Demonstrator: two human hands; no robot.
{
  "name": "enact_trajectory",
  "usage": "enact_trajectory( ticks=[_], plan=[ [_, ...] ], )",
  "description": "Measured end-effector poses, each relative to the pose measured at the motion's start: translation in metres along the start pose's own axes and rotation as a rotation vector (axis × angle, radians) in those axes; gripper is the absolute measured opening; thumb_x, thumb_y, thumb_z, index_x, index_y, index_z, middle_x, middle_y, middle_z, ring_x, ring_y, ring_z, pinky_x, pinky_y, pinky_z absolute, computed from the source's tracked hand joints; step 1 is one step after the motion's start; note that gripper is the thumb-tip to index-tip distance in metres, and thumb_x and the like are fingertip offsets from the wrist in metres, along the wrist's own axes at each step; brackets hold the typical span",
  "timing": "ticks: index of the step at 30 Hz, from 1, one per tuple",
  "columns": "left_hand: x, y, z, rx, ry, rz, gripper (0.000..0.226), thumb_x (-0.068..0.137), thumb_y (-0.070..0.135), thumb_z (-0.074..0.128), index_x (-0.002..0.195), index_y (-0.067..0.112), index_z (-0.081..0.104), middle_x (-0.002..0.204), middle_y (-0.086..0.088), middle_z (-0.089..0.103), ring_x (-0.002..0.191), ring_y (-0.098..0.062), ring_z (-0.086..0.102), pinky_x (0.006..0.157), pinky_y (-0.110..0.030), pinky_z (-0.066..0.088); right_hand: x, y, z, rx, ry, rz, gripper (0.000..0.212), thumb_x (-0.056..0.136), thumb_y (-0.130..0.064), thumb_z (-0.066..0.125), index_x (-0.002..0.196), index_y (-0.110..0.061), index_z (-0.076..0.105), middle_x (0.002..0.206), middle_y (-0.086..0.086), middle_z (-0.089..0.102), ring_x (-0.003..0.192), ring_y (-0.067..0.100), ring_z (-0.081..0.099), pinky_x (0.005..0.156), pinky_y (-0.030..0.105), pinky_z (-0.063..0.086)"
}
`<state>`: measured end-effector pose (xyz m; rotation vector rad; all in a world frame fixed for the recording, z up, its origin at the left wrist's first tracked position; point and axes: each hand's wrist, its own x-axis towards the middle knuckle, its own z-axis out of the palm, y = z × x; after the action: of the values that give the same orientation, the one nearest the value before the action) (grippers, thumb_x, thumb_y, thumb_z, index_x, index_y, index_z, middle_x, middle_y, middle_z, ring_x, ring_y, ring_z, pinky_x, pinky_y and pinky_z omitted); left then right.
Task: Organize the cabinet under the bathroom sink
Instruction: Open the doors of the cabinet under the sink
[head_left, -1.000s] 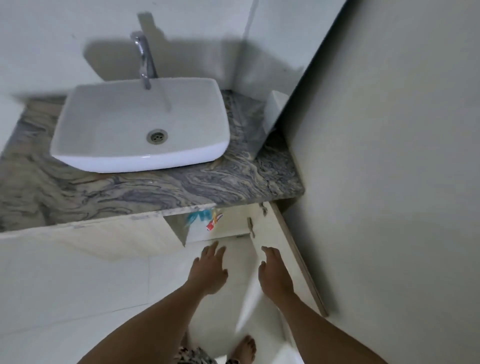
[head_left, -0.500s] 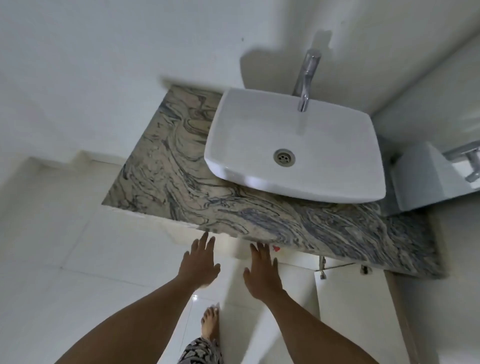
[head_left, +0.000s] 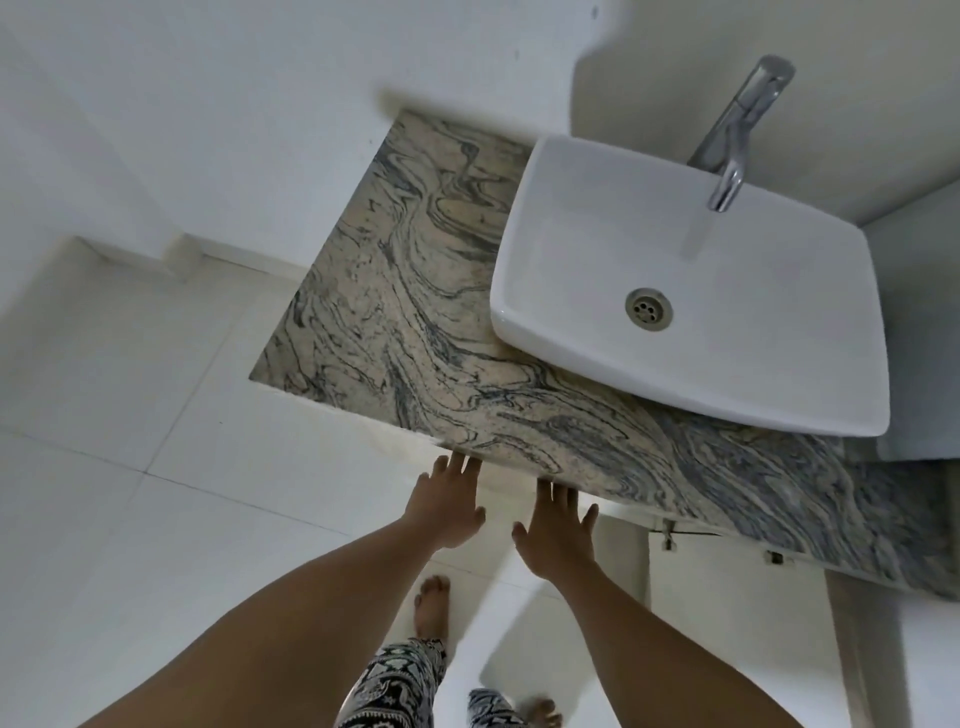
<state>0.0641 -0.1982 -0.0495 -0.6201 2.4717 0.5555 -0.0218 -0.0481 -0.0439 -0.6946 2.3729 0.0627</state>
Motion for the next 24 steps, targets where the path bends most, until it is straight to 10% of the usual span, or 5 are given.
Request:
enact_trajectory(
  ticks=[4,10,15,20,24],
  plan=[
    [-0.01,0.004,0.001,-0.007,0.006,-0.019,0.084,0.094,0.037,0.058,0.159,0.019,0.007,0.166,-0.009,0.002,0.126,-0.035,0.046,0.093,-0.045,0.048,-0.013,-0.003,0.002,0.004,0.011,0.017,0.087,0.095,-0.044,0.05,0.157,-0.021,-0.007,0.165,0.004,-0.009,0.152,0.025,-0.009,0.116,0.063,0.003],
    [-0.044,0.004,0.018,-0.053,0.023,-0.075,0.082,0.092,0.014,0.05,0.159,0.035,0.007,0.168,0.0,-0.008,0.121,-0.031,0.051,0.086,-0.038,0.049,-0.038,-0.003,0.009,-0.027,0.093,-0.032,0.045,0.097,-0.027,0.045,0.142,-0.028,0.04,0.134,-0.005,0.046,0.13,0.015,0.046,0.116,0.062,0.007],
    [-0.086,0.008,0.046,-0.055,0.104,-0.209,0.059,0.1,0.024,0.045,0.155,0.028,0.023,0.168,0.005,-0.001,0.117,-0.027,0.055,0.08,-0.037,0.048,-0.072,-0.004,0.045,0.1,-0.032,-0.246,0.036,0.096,-0.018,0.046,0.129,-0.022,0.059,0.122,-0.001,0.057,0.113,0.018,0.058,0.106,0.034,0.04],
    [-0.128,-0.001,0.078,-0.014,0.176,-0.399,0.067,0.1,0.048,0.05,0.156,0.025,0.021,0.164,0.003,0.015,0.125,-0.027,0.05,0.086,-0.04,0.049,-0.1,-0.023,0.073,0.405,-0.141,-0.413,0.027,0.09,-0.007,0.052,0.07,-0.014,0.069,0.072,-0.004,0.068,0.068,0.009,0.063,0.073,0.026,0.052],
    [-0.153,-0.004,0.089,-0.334,0.181,-0.568,0.061,0.101,0.039,0.051,0.154,0.037,0.019,0.124,-0.002,0.053,0.109,-0.026,0.06,0.085,-0.04,0.053,-0.104,-0.042,0.091,0.71,-0.4,-0.287,0.045,0.088,0.008,0.044,0.109,-0.017,0.076,0.107,-0.008,0.072,0.1,0.01,0.069,0.089,0.026,0.056]
  ],
)
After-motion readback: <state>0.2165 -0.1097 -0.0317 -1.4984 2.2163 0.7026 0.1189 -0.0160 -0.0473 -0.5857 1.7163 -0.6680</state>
